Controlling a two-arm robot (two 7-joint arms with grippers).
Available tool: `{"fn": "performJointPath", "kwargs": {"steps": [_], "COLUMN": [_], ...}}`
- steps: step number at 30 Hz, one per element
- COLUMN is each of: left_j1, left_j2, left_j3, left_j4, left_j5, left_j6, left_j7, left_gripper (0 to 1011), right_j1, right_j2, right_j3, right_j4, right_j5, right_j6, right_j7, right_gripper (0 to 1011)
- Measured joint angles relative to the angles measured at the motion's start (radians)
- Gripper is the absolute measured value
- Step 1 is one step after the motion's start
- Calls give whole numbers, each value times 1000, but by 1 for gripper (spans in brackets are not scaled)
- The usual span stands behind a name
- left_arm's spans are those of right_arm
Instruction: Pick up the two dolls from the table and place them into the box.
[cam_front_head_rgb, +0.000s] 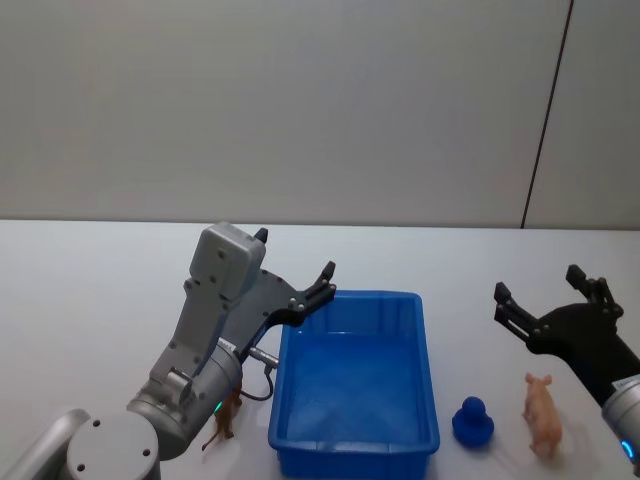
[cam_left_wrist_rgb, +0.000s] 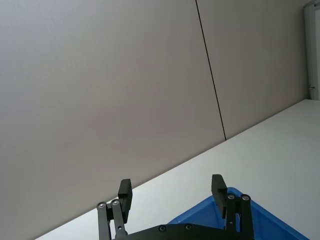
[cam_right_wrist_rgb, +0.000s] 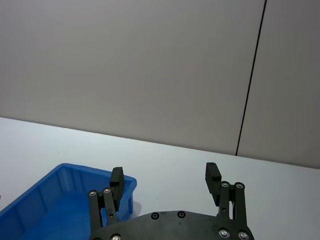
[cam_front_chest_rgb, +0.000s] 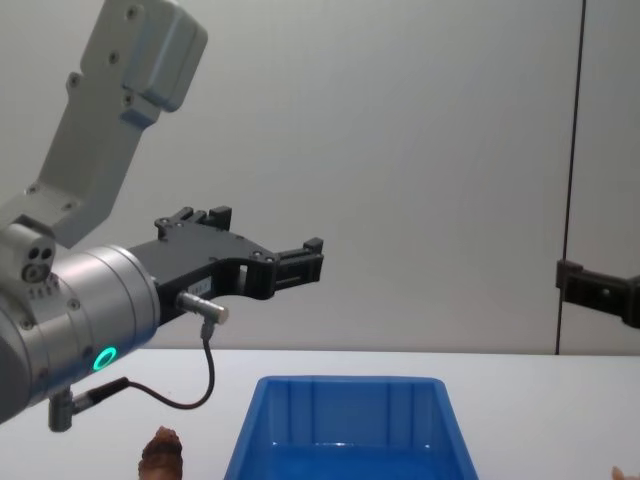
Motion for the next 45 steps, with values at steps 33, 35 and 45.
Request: {"fn": "performJointPath", "kwargs": {"steps": [33, 35, 45], "left_j1": [0, 0, 0], "left_j2": [0, 0, 0], "left_j3": [0, 0, 0], "left_j4": [0, 0, 0], "left_j5": [0, 0, 0], "left_j6": [0, 0, 0], "left_j7": [0, 0, 0], "left_gripper": [1001, 1001, 1001], "right_j1": [-72, -74, -76], "right_j2": [-36, -38, -48], "right_j3": [-18, -18, -17], "right_j4": [32, 38, 77], "right_j5": [-51, -52, -52], "right_j6": [172, 180, 206], "right_j7": [-167, -171, -175], "right_gripper": [1001, 1001, 1001]}}
